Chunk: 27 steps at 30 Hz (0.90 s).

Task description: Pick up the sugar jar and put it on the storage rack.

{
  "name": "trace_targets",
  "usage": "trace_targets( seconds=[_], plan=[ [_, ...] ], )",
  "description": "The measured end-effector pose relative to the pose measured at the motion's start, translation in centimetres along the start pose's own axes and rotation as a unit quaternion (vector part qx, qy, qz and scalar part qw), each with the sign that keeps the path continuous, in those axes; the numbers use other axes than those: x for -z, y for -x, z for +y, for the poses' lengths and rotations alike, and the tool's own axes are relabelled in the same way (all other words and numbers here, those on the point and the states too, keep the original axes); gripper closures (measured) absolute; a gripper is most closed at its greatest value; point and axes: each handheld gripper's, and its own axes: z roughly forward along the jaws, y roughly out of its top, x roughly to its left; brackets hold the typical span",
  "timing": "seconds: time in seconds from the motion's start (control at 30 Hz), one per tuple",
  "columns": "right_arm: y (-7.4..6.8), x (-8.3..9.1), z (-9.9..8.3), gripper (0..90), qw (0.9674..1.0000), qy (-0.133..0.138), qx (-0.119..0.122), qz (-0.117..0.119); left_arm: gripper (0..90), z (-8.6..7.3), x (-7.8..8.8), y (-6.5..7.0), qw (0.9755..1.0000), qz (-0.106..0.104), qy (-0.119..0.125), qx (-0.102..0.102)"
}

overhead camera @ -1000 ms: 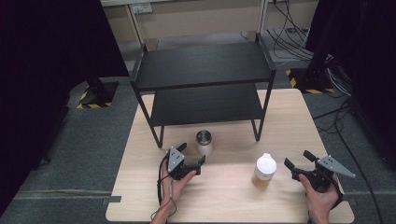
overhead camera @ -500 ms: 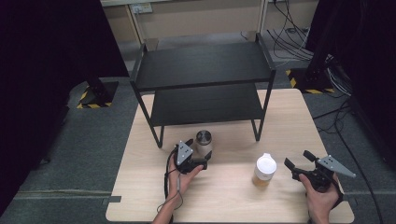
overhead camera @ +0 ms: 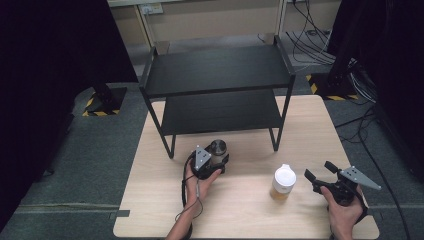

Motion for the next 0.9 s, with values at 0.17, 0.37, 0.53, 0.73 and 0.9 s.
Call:
trace_targets(
  seconds=[0.17, 0.37, 0.53, 0.73, 0.9],
  plan=[
    [0.1, 0.0, 0.0, 4.6, 1.0, 0.0, -0.003, 0.001, 30.5, 0.0, 0.0, 0.2, 1.0, 0.008, 0.0, 0.004],
    [0.1, 0.0, 0.0, 4.6, 1.0, -0.001, -0.003, 0.001, 30.8, 0.1, 0.0, 0.2, 1.0, 0.007, -0.002, 0.006],
    [0.1, 0.0, 0.0, 4.6, 1.0, 0.0, -0.005, 0.001, 30.9, 0.1, 0.4, 0.2, 1.0, 0.002, 0.003, 0.004],
    [0.0, 0.0, 0.1, 4.7, 1.0, -0.002, -0.001, 0.0, 30.9, 0.3, 2.0, 0.8, 0.9995, 0.004, 0.03, -0.004],
    [0.1, 0.0, 0.0, 4.7, 1.0, -0.001, -0.004, 0.0, 30.9, 0.7, 3.5, 1.3, 0.9989, 0.01, 0.043, -0.014]
  ],
)
